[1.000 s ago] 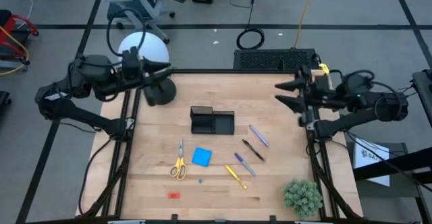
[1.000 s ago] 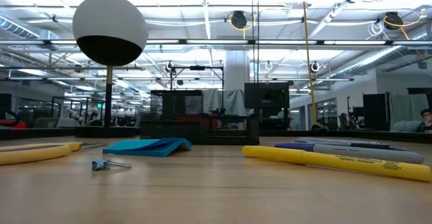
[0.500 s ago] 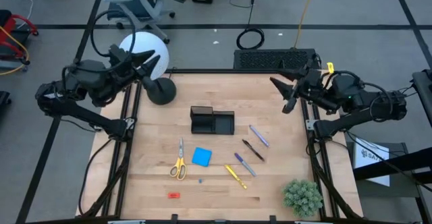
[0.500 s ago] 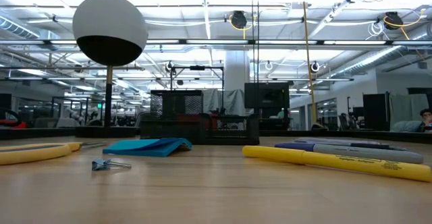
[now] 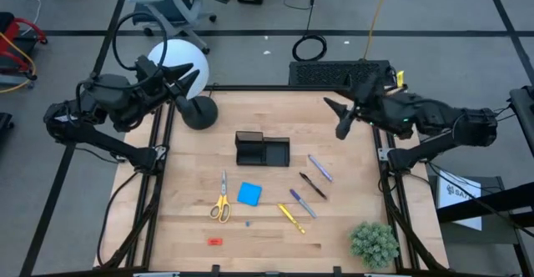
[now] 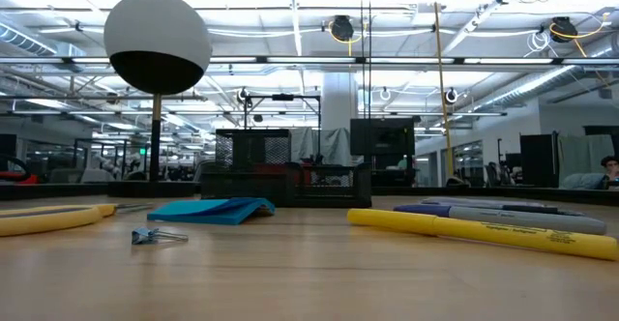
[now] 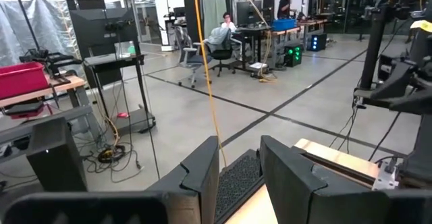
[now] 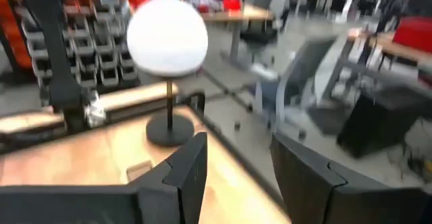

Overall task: Pick and place office supplies into organizer
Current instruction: Put the purple pen into the black mesh desk organizer

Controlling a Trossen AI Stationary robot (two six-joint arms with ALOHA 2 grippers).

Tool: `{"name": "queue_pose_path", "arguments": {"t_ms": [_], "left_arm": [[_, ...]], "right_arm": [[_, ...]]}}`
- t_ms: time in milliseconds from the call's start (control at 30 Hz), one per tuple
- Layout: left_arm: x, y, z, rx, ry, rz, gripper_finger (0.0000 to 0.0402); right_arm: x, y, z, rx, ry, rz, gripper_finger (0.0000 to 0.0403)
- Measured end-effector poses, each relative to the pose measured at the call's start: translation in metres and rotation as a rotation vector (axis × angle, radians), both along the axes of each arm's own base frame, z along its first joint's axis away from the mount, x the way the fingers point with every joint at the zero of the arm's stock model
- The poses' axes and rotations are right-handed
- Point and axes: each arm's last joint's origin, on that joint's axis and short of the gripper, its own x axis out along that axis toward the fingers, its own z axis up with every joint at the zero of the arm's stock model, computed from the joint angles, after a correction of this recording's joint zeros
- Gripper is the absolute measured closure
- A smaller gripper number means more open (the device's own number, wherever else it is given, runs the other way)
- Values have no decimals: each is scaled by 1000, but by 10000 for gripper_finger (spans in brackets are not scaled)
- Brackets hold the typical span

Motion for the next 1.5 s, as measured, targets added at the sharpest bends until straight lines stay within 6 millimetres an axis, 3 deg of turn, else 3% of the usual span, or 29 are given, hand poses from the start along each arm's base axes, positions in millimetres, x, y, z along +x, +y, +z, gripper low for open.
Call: {"name": "queue_pose_path", "arguments": {"t_ms": [367, 567, 867, 1233, 1500], "left_arm": [[0, 0, 0, 0, 0, -1, 286], [0, 0, 0, 0, 0, -2, 286], [0, 0, 0, 0, 0, -2, 286], [0, 0, 0, 0, -1, -2, 286], [0, 0, 0, 0, -2, -2, 286]], "right_arm": [[11, -1, -31, 273, 244, -70, 248], [11, -6, -44, 338, 349, -143, 248], [14, -7, -49, 393, 427, -44, 248], [48, 0, -55, 463, 366, 87, 248], [74, 2, -79, 423, 519, 121, 248]]}}
